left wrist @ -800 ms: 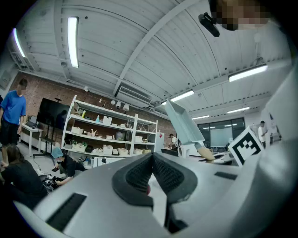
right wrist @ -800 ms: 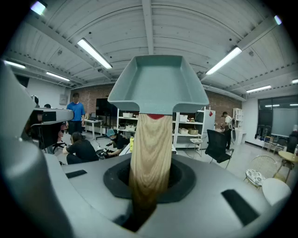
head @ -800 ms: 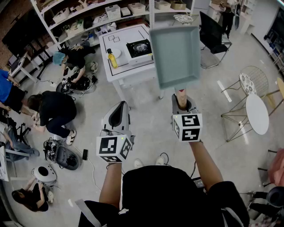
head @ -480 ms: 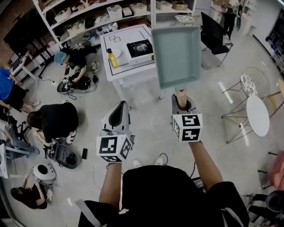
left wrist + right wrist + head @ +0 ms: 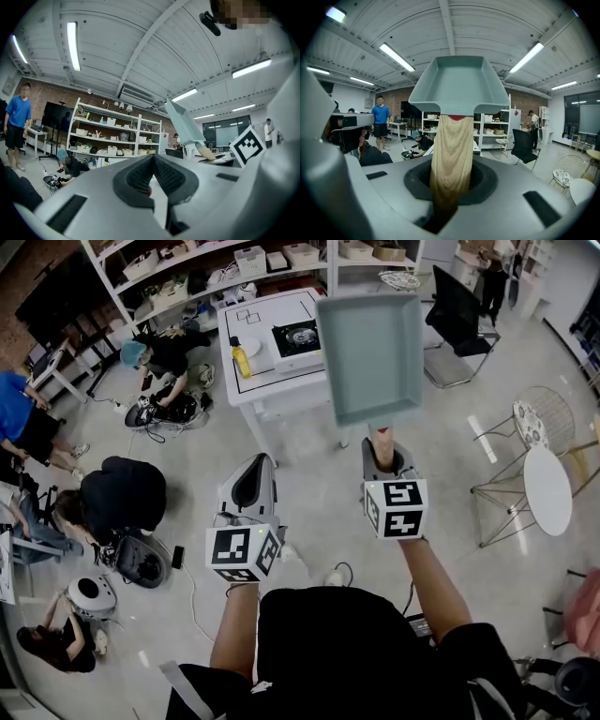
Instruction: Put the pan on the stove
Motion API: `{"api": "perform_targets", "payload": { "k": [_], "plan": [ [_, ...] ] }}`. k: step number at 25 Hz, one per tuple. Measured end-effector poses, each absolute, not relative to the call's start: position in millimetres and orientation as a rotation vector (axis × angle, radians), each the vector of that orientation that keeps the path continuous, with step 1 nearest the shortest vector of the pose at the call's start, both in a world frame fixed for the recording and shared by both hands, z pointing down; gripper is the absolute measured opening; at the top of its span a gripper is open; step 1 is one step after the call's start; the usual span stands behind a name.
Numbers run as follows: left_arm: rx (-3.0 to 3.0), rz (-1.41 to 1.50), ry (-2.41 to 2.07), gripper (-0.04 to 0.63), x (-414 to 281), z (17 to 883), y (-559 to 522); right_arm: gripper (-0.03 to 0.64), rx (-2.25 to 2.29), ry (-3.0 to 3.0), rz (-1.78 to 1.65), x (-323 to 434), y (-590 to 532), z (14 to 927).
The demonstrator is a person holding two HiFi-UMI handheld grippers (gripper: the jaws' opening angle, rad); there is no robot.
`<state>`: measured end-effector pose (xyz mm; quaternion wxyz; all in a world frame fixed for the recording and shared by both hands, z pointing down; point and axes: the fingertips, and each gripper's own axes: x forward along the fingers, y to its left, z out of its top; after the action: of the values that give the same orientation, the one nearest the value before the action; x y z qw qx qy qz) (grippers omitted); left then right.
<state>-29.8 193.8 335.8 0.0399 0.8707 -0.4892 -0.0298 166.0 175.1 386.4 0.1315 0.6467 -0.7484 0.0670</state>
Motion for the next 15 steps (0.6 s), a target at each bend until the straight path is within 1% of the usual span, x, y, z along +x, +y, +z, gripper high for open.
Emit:
{"api": "perform_targets", "payload": {
  "k": [15],
  "plan": [
    [2.651, -0.113, -1.508, 0.011, -39.4, 338.8, 142.6, 0.048, 1.855, -2.167, 0.184, 158.2, 125.1, 388.0]
  ]
}}
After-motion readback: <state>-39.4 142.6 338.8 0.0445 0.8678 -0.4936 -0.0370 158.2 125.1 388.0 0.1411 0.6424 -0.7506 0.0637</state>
